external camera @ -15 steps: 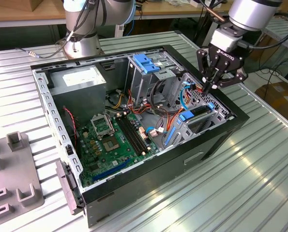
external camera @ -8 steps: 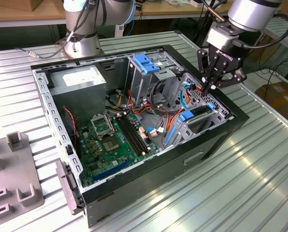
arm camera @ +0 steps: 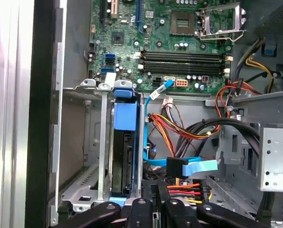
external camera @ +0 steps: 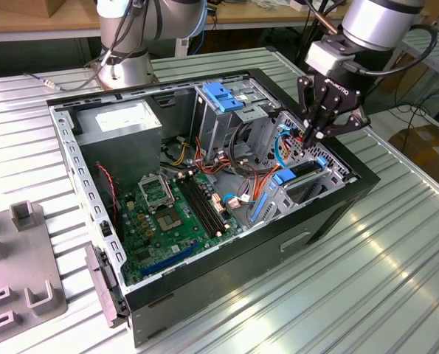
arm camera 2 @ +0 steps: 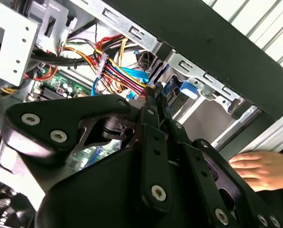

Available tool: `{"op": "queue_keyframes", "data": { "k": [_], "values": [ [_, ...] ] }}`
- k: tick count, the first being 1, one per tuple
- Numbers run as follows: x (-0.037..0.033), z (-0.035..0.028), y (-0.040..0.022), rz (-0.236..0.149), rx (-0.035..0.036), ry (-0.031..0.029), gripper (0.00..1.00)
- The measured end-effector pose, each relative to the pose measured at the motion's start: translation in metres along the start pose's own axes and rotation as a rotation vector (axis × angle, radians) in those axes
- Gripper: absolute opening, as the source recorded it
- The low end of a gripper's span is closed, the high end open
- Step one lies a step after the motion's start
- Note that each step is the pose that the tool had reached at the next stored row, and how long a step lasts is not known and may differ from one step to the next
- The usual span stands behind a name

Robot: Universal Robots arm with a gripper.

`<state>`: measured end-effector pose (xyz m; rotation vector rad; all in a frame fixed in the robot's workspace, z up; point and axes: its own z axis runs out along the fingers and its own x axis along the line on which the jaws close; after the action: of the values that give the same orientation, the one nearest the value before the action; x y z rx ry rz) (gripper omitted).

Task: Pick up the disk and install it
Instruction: 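Insert the first disk wire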

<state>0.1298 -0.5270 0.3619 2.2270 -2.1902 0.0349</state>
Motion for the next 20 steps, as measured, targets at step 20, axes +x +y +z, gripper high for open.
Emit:
{"op": "queue_keyframes", "data": {
  "k": [20],
  "values": [
    [0.0276,0.0088,0.0089,0.006,0.0026,-0.0325,0.16]
  ]
}}
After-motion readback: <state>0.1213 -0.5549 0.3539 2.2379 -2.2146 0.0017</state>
